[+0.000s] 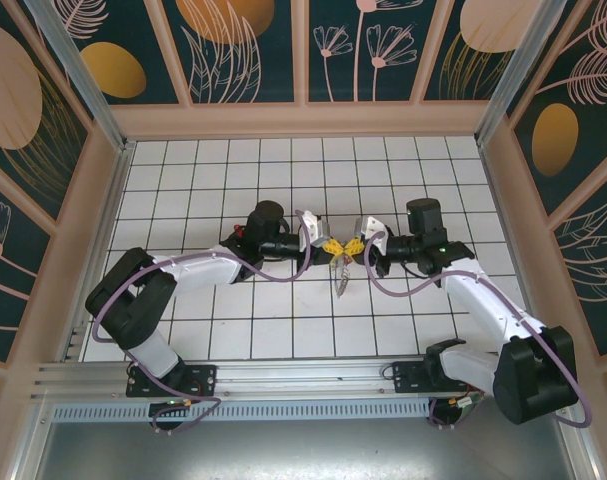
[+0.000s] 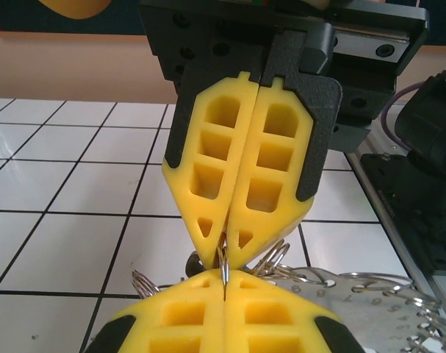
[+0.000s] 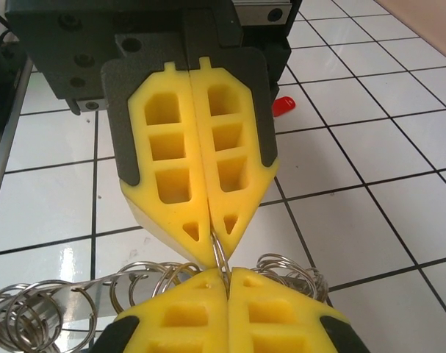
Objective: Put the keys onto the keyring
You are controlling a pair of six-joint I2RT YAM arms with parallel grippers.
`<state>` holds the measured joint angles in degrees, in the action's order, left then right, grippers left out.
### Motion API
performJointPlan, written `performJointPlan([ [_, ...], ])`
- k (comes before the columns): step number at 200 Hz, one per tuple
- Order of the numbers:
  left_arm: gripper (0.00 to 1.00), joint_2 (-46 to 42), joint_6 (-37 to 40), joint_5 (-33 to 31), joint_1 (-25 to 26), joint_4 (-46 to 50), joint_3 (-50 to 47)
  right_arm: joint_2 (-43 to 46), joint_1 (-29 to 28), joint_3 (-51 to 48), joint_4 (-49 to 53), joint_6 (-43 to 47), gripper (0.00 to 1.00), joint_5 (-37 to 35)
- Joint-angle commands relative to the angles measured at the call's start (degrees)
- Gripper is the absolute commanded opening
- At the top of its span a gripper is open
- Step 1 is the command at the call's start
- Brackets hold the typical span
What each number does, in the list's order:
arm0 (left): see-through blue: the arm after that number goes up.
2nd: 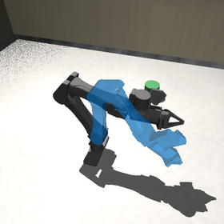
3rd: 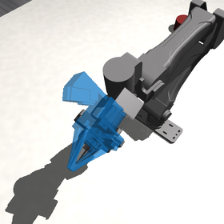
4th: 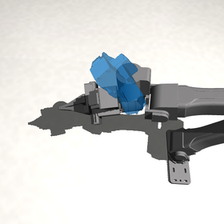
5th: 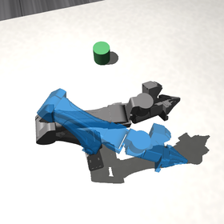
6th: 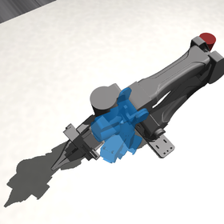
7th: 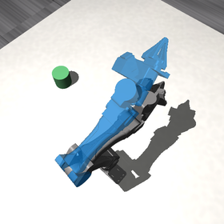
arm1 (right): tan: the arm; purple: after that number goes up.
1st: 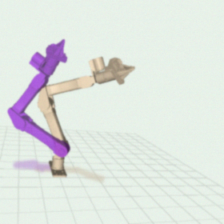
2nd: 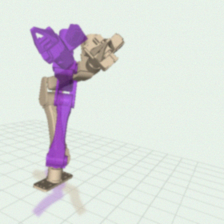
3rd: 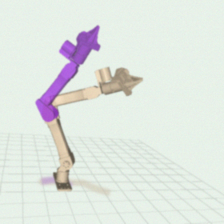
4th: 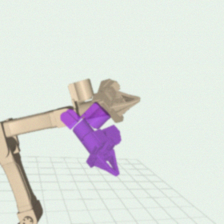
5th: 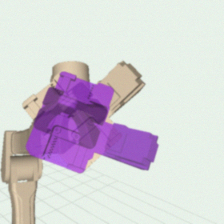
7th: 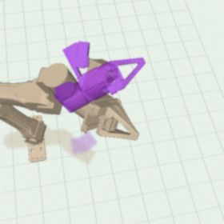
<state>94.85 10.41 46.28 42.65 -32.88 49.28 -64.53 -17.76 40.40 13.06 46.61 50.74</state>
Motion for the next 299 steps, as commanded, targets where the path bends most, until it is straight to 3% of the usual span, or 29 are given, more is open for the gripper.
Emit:
performJointPlan([
  [1,0.0,-2.0,2.3,5.1,0.8,-0.6,1.8,0.1,0.3,0.7,-0.1,1.2,0.0,-1.0],
  [47,0.13,0.0,16.5,0.4,0.8,23.0,10.4,-1.0,-2.7,4.5,3.7,2.0,0.0,-5.8],
  [88,0.15,1.4,20.6,-2.7,0.9,31.6,14.4,-2.1,-5.0,7.0,6.1,2.1,0.0,-9.9],
  [108,0.1,1.6,21.6,-3.8,0.9,33.6,15.5,-2.5,-6.2,8.7,7.6,2.0,0.0,-11.5],
  [120,0.0,1.7,22.1,-4.0,0.9,34.4,16.1,-2.6,-6.7,9.3,7.9,2.0,0.0,-11.7],
  [132,0.0,1.9,22.4,-3.9,0.9,34.9,16.5,-2.5,-7.1,9.5,8.0,2.0,0.0,-12.0],
  [169,0.0,-0.6,18.1,-1.0,0.8,25.9,12.3,-1.8,-6.4,6.3,6.2,2.4,0.03,-12.8],
  [188,0.0,-2.0,13.6,1.8,0.7,18.1,9.5,-0.9,-4.8,3.7,4.1,2.4,0.1,-8.8],
  [229,0.0,-2.5,5.0,6.3,0.8,3.8,5.1,0.2,-0.2,0.2,-1.3,1.2,0.12,1.2],
  [266,0.0,-2.5,3.1,8.0,0.7,1.1,4.4,0.2,1.8,-0.2,-1.0,2.2,0.15,2.8],
  [299,0.0,-2.7,2.9,8.2,0.7,0.8,4.0,0.1,2.3,-0.1,-0.9,2.4,0.11,3.2],
])
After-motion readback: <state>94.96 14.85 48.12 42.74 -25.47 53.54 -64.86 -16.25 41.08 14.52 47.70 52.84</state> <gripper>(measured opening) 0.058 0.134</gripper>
